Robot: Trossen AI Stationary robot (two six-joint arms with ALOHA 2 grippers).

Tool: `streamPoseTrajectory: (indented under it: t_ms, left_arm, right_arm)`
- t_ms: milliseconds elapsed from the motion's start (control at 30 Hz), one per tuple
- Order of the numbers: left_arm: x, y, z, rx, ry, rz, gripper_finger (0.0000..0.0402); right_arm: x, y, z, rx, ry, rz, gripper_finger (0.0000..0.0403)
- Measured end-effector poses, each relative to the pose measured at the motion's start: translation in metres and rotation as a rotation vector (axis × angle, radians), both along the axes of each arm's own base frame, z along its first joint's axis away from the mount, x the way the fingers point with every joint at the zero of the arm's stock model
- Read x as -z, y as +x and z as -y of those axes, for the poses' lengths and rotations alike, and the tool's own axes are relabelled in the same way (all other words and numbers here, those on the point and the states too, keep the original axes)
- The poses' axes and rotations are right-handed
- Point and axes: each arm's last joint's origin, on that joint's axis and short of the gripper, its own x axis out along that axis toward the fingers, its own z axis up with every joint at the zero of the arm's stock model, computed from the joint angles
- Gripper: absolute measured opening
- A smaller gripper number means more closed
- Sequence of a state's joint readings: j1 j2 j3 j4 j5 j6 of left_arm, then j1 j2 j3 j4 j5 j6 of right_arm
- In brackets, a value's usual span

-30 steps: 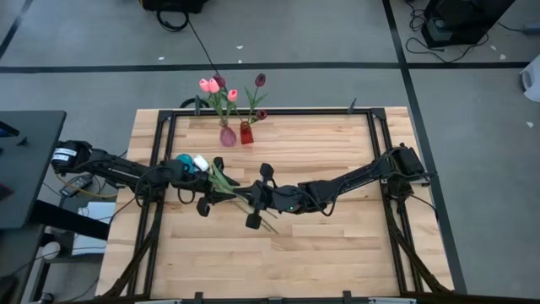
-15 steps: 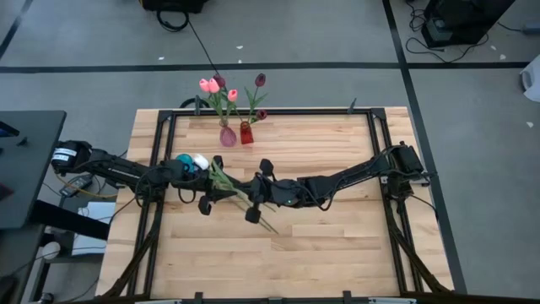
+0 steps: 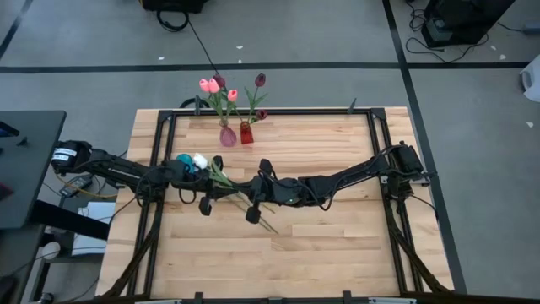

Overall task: Sort flowers into vase by color
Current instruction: Put the white flower into the blue vase

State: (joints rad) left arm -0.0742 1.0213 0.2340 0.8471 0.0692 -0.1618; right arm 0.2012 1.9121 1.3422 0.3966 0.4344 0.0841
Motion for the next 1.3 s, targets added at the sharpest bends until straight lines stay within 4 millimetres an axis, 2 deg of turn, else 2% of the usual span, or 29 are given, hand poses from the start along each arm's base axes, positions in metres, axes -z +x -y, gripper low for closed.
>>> streamPoseTrajectory:
  t_ms: [567,700,867,1000,1133,1300]
  left_arm:
    - [-0.0008,0.0000,-0.0006,-0.022,-0.002,0.009,0.0076]
    - [-0.0014,0.0000,-0.0006,-0.022,-0.003,0.015,0.0056]
    - [-0.0015,0.0000,-0.0006,-0.021,-0.010,0.015,0.0008]
    - [-0.0023,-0.0001,-0.0006,-0.019,-0.033,0.021,0.0010]
    - [-0.0021,-0.0001,-0.0006,-0.019,-0.034,0.019,0.0004]
    - [-0.0023,-0.0001,-0.0010,-0.023,-0.033,0.020,0.0003]
  right_arm:
    - [0.0008,0.0002,0.0010,-0.007,0.002,-0.008,0.0010]
    - [0.0008,0.0002,0.0010,-0.008,0.001,-0.008,0.0010]
    - [0.0009,0.0002,0.0013,-0.009,0.001,-0.009,0.0010]
    - [0.0003,0.0002,0.0013,-0.009,0.000,-0.007,0.0013]
    - [-0.0001,-0.0003,-0.0006,-0.018,-0.022,-0.012,0.0033]
    - [-0.0043,-0.0032,-0.0025,-0.035,-0.039,-0.021,0.0080]
